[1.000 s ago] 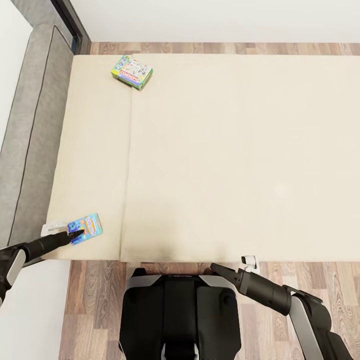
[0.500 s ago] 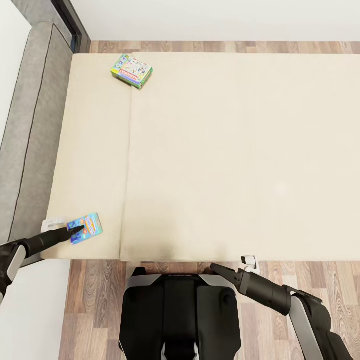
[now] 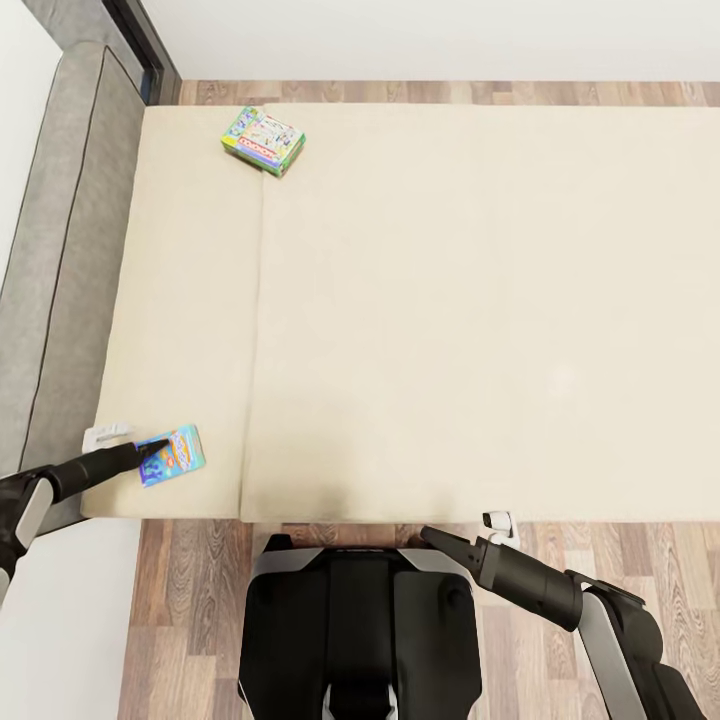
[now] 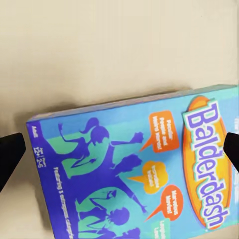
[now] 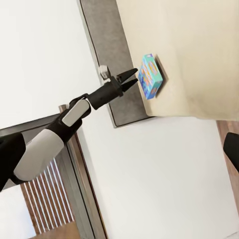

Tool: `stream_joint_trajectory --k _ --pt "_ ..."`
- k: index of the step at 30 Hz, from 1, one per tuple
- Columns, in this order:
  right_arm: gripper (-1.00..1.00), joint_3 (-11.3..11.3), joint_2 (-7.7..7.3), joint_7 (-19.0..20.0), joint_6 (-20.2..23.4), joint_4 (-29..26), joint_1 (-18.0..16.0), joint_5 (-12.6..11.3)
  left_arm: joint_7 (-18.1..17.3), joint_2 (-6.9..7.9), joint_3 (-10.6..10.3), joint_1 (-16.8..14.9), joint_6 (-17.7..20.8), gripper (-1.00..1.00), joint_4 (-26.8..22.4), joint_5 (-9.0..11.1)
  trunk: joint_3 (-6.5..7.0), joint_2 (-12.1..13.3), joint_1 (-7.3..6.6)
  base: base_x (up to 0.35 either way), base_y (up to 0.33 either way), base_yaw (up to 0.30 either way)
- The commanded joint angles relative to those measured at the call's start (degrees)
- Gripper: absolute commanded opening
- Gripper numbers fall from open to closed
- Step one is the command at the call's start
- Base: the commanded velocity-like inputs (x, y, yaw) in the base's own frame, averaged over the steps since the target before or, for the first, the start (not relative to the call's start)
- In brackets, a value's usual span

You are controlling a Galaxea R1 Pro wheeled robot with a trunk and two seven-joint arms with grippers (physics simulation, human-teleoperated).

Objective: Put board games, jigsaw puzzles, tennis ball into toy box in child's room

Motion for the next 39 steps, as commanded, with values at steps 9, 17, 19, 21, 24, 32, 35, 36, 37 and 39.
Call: stream_joint_trajectory --k 9,17,19,21,24,32,35,36,37,39 --pt "1.0 0.1 0.0 0.1 0.3 0.0 0.0 -0.1 -0.1 -0.07 0.1 -0.6 0.3 1.0 0.5 0.3 -0.44 -0.1 0.03 0.0 0.0 0.0" --pt "1.0 0.1 0.0 0.1 0.3 0.0 0.0 -0.1 -0.1 -0.07 0.1 -0.6 0.2 1.0 1.0 0.4 -0.83 -0.1 0.03 0.0 0.0 0.0" --pt "1.0 0.1 0.0 0.1 0.3 0.0 0.0 -0.1 -0.1 -0.09 0.1 -0.6 0.1 1.0 1.0 0.4 -0.9 -0.1 0.03 0.0 0.0 0.0" --pt "1.0 0.1 0.0 0.0 0.3 0.0 0.0 -0.1 -0.1 -0.12 0.1 -0.6 0.0 1.0 1.0 0.3 -0.94 -0.1 0.03 0.0 0.0 0.0" --pt "1.0 0.1 0.0 0.0 0.3 0.0 0.0 -0.1 -0.1 -0.17 0.0 -0.6 -0.1 1.0 1.1 0.3 -0.97 -0.1 0.03 0.0 0.0 0.0" --pt "1.0 0.1 0.0 0.0 0.3 0.0 0.0 -0.1 0.1 -0.3 -0.1 -0.6 0.0 1.0 1.1 0.3 -1.0 -0.1 0.03 0.0 0.0 0.0" --pt "1.0 0.1 0.0 0.0 0.3 0.0 0.0 -0.1 0.1 -0.32 -0.2 -0.6 0.0 1.0 1.1 0.2 -1.0 -0.1 0.03 0.0 0.0 0.0" --pt "1.0 0.1 0.0 0.0 0.3 0.0 0.0 -0.1 0.0 -0.33 -0.2 -0.6 0.0 1.0 1.1 0.2 -1.0 -0.1 0.03 0.0 0.0 0.0" --pt "1.0 0.1 0.0 0.0 0.3 0.0 0.0 -0.1 0.0 -0.33 -0.2 -0.6 0.0 1.0 1.1 0.2 -1.0 -0.1 0.03 0.0 0.0 0.0" --pt "1.0 0.1 0.0 0.0 0.3 0.0 0.0 -0.1 0.0 -0.36 -0.2 -0.6 0.0 1.0 1.1 0.2 -1.0 -0.1 0.03 0.0 0.0 0.0"
